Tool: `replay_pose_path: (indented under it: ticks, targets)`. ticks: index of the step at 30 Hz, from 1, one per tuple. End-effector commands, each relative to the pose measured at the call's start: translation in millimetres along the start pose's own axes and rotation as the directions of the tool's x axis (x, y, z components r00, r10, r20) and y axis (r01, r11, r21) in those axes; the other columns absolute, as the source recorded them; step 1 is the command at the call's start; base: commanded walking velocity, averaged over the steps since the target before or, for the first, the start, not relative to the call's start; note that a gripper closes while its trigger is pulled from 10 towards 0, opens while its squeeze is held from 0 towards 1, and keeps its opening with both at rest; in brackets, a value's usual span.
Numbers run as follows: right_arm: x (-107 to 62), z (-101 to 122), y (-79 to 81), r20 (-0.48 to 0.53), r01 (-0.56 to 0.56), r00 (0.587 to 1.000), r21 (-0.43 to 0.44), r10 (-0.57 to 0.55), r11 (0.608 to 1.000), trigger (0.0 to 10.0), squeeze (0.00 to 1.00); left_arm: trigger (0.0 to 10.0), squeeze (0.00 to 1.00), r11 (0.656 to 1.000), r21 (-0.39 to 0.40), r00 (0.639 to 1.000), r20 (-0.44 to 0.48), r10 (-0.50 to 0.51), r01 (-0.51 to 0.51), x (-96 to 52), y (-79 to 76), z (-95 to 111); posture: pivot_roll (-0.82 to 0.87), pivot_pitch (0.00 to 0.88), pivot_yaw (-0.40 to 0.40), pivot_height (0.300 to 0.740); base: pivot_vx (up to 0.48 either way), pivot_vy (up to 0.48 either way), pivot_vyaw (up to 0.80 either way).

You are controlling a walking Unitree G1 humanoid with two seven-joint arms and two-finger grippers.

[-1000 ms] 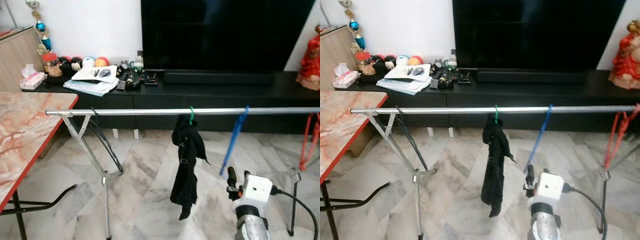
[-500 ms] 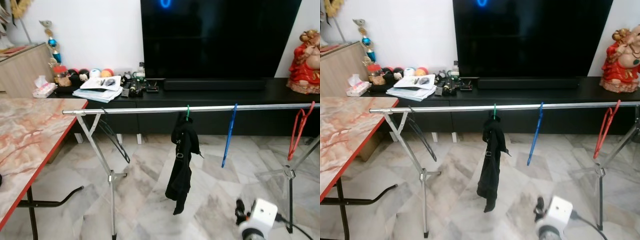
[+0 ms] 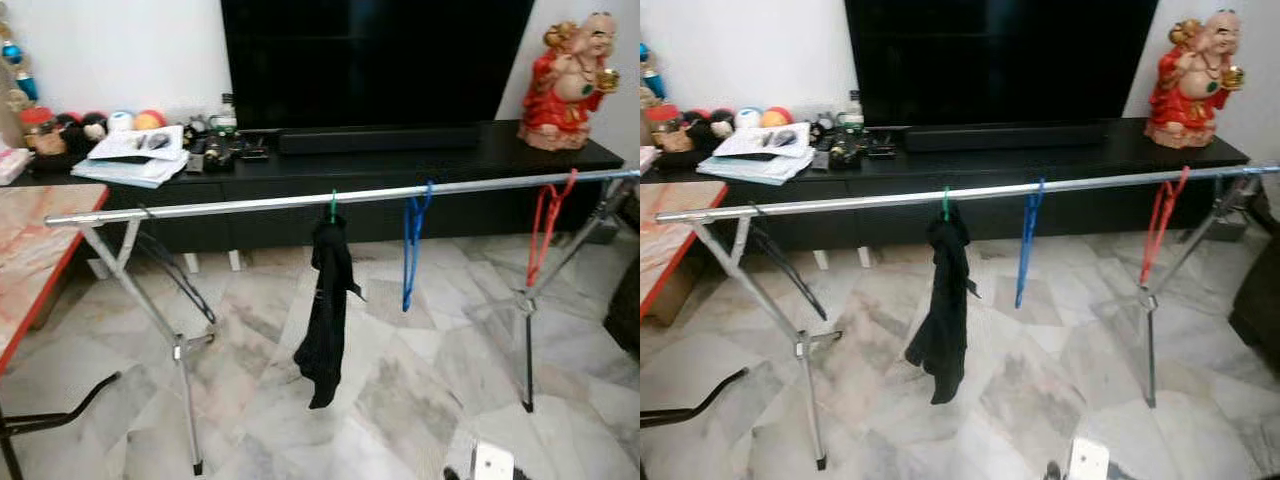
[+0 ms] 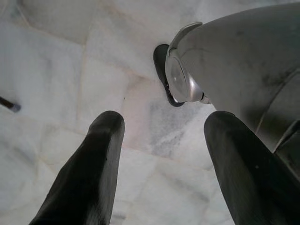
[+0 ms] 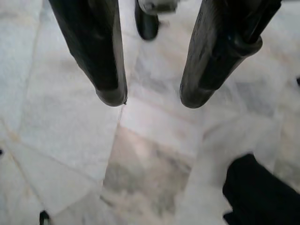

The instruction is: Hang hanger

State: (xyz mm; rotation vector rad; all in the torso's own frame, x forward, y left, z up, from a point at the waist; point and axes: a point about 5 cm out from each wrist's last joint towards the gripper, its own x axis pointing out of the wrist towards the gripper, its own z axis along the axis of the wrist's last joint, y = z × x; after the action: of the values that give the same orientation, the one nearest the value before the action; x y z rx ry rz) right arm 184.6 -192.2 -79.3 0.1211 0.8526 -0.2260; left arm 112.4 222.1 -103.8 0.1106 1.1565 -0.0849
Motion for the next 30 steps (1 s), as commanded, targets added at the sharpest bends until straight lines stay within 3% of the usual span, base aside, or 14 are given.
replay_pose_path:
  ticks: [1, 16, 25, 30]
  targets:
    - [-0.5, -3.3, 0.7, -0.008, 0.008, 1.000, -0.014, -0.008, 1.000, 10.0, 0.00, 10.0, 0.00, 1.000, 0.022, 1.000, -0.021, 0.005, -0.005, -1.1, 0.9, -6.2, 0.07, 0.015, 0.009, 0.740, 0.000, 0.000, -0.75]
    - [-1.7, -7.6, -5.7, -0.001, 0.028, 1.000, 0.014, -0.028, 1.000, 10.0, 0.00, 10.0, 0.00, 0.999, 0.033, 1.000, -0.022, 0.005, -0.004, -0.9, -0.2, -6.1, 0.07, 0.014, 0.011, 0.740, 0.000, -0.269, 0.00]
    - [-2.0, -9.3, -7.0, -0.009, 0.027, 1.000, 0.015, -0.027, 1.000, 10.0, 0.00, 10.0, 0.00, 0.999, 0.037, 1.000, -0.015, 0.001, 0.000, 1.0, -4.6, -1.3, 0.07, 0.003, 0.013, 0.740, 0.000, -0.293, -0.74]
    - [-2.2, -10.6, -7.8, -0.015, 0.027, 1.000, 0.012, -0.027, 1.000, 10.0, 0.00, 10.0, 0.00, 0.999, 0.039, 1.000, -0.016, 0.002, -0.001, 1.2, -5.1, -1.1, 0.07, 0.000, 0.014, 0.740, 0.000, 0.000, -0.78]
